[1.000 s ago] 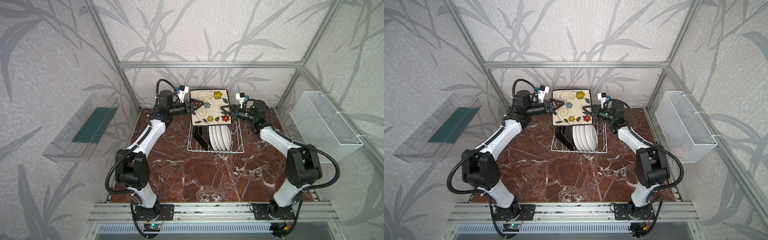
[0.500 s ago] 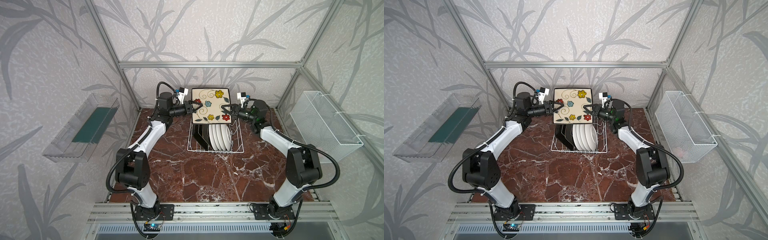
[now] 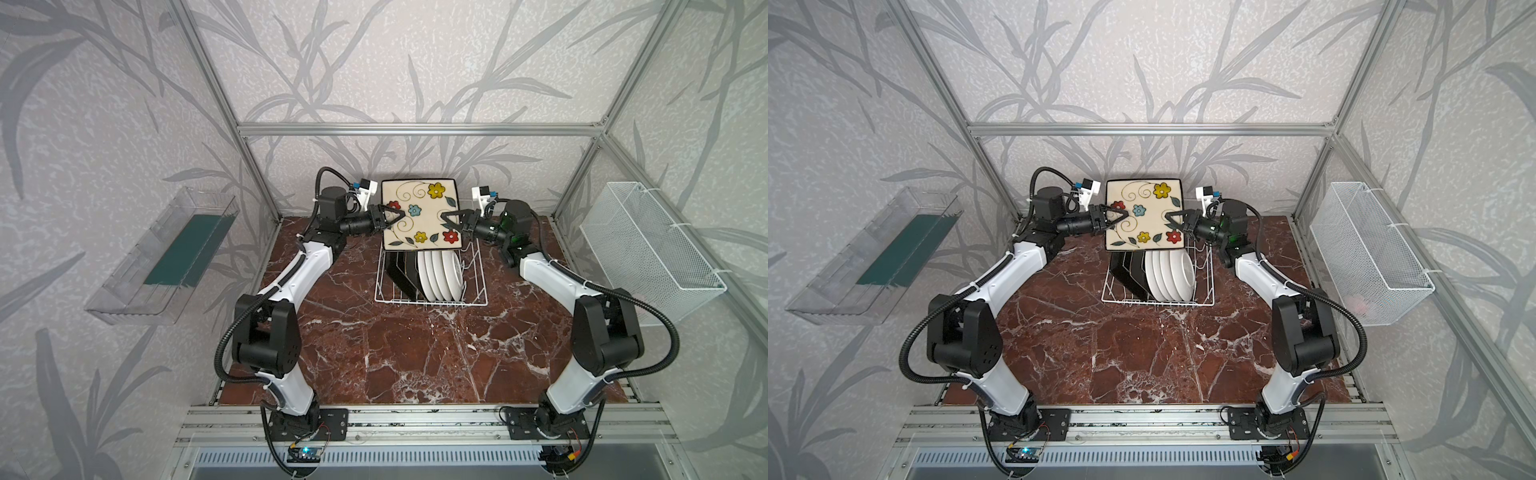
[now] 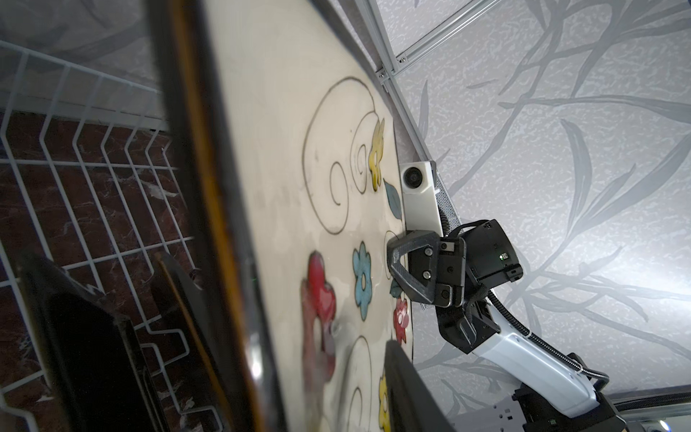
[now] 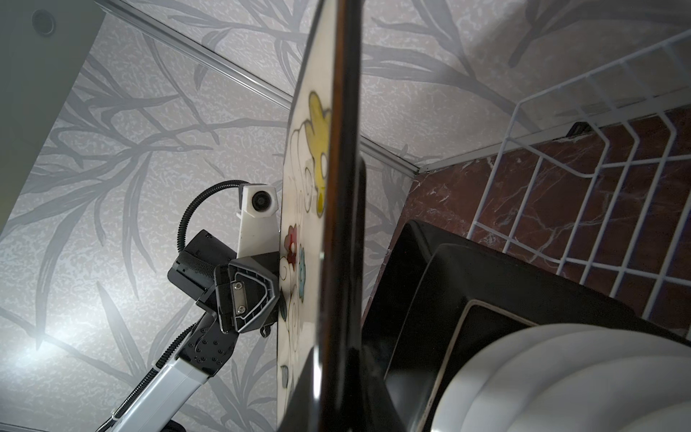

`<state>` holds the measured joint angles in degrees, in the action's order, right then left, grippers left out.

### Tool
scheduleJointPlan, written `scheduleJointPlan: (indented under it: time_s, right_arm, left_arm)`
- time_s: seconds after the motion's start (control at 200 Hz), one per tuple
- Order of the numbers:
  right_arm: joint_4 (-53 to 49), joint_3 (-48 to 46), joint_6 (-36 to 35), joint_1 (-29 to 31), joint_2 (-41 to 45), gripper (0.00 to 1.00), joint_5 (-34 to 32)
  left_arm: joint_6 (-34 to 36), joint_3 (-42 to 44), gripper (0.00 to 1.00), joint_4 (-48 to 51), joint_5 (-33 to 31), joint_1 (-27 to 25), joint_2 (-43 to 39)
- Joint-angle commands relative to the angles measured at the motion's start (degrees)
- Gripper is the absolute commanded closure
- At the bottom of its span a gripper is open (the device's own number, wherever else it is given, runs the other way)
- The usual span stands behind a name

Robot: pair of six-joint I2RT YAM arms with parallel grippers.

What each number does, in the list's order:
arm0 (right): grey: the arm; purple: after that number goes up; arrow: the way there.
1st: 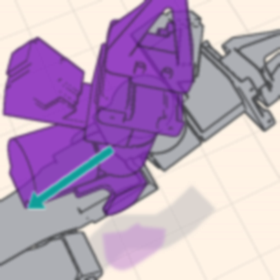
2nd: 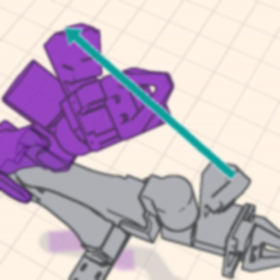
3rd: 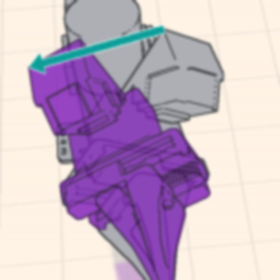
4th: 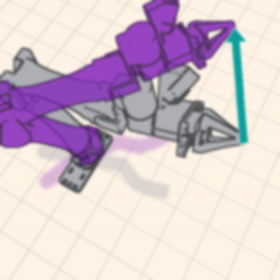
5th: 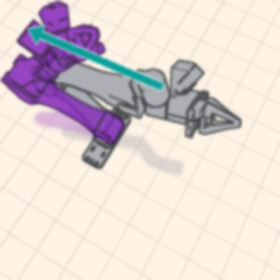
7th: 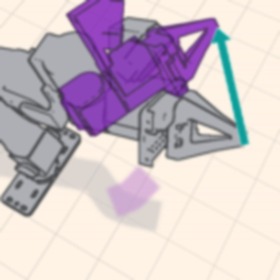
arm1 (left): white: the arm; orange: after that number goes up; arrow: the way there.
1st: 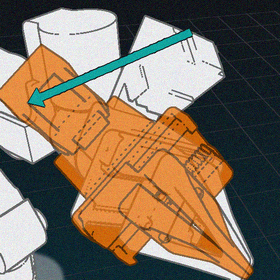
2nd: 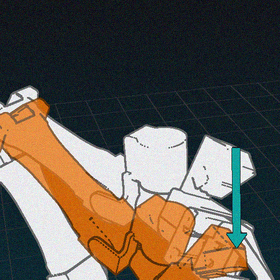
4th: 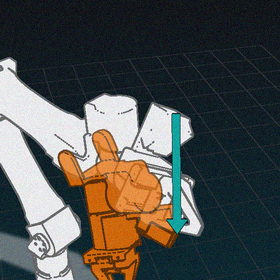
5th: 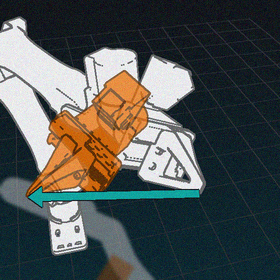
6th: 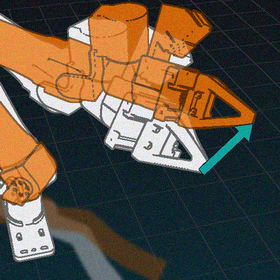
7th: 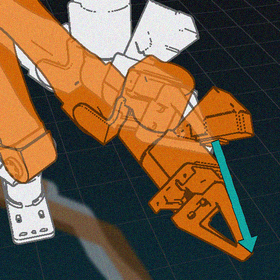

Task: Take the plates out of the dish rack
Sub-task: 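Grip the flower plate's near edge with the left gripper while right holds, then carry the flower plate away from the rack with the left gripper while the right releases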

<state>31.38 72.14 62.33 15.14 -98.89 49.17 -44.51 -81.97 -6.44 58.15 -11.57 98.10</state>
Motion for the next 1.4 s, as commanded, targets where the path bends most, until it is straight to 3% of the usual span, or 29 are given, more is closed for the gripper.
scheduleJointPlan:
  time_s: [0.0,0.235,0.425,0.735,1.005,1.395]
  right_arm:
    - [9.52,4.30,0.53,0.59,1.43,1.00,2.00]
    - [9.58,4.50,1.20,0.86,1.42,1.00,2.74]
    - [9.14,4.08,0.80,0.86,1.43,1.00,3.24]
    - [7.55,2.83,0.29,0.86,1.42,0.95,2.50]
    - [2.60,3.10,-3.43,0.77,2.07,0.65,1.40]
    - [-5.23,2.82,-10.57,0.77,4.86,0.34,-0.19]
  left_arm:
    - [2.24,-0.18,0.64,1.73,0.71,-0.47,-0.79]
    - [2.24,-0.09,0.76,1.87,0.91,-0.57,-0.89]
    - [1.81,0.46,1.00,1.41,0.53,-0.56,-1.57]
    - [-0.48,3.33,1.00,-1.69,-2.34,-0.56,-4.27]
    - [1.78,3.09,1.00,1.20,-6.04,-0.64,-7.59]
    - [-2.46,4.64,1.00,-4.42,-8.61,-0.56,-9.95]
